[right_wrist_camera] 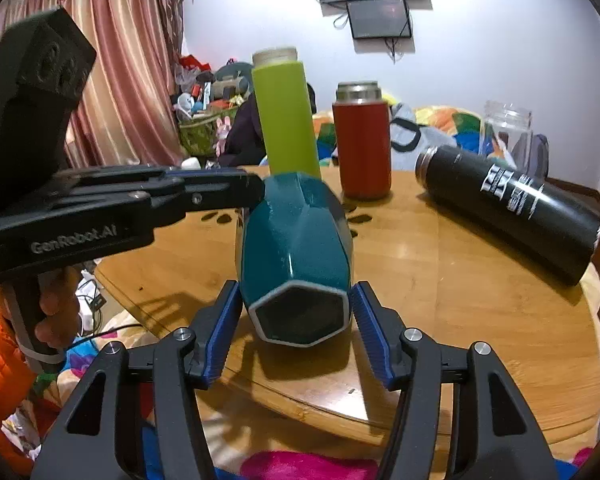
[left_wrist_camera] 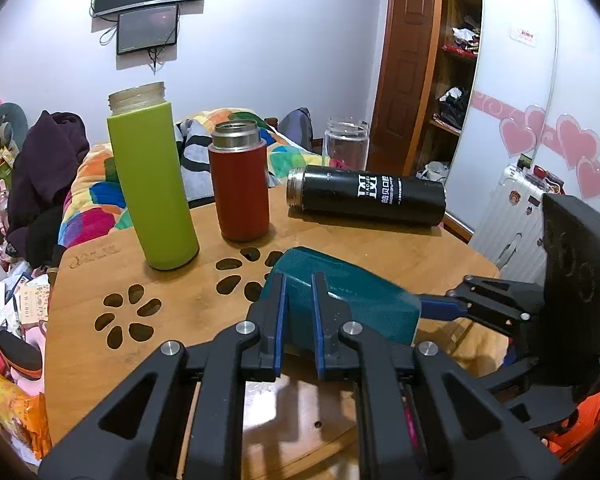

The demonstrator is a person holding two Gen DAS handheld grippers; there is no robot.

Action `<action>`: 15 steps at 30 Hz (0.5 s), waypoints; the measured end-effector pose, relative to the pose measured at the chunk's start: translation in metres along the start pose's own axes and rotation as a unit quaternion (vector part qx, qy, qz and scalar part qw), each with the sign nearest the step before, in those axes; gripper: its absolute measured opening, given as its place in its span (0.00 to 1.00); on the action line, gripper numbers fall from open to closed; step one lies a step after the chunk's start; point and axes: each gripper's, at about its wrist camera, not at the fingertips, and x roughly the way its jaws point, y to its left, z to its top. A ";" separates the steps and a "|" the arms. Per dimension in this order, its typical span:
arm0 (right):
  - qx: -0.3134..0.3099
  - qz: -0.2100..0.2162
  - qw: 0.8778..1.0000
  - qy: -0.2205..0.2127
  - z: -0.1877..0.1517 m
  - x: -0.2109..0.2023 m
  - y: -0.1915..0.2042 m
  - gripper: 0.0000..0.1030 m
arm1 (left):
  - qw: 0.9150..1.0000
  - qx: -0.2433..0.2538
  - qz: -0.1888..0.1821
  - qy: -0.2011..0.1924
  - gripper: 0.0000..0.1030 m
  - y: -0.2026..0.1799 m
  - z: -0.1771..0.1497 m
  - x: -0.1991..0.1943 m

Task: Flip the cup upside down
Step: 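Rotate the teal cup with the right gripper to stand it on its base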

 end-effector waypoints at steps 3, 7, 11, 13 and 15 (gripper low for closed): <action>-0.005 -0.005 1.000 -0.015 0.003 -0.008 0.001 0.51 | 1.000 -0.003 -0.001 -0.005 0.10 0.003 0.001 -0.001; -0.014 -0.011 0.999 -0.030 0.009 -0.013 0.005 0.50 | 1.000 -0.007 -0.002 -0.008 0.08 0.006 0.001 -0.002; -0.025 -0.011 0.999 -0.040 0.020 -0.012 0.009 0.49 | 1.000 -0.016 -0.006 -0.013 0.05 0.012 0.001 -0.001; -0.030 -0.011 0.999 -0.042 0.023 -0.008 0.010 0.49 | 1.000 -0.024 -0.006 -0.015 0.02 0.016 0.001 0.000; -0.035 -0.011 0.998 -0.045 0.026 -0.003 0.011 0.49 | 0.999 -0.033 -0.008 -0.017 0.02 0.021 0.000 0.002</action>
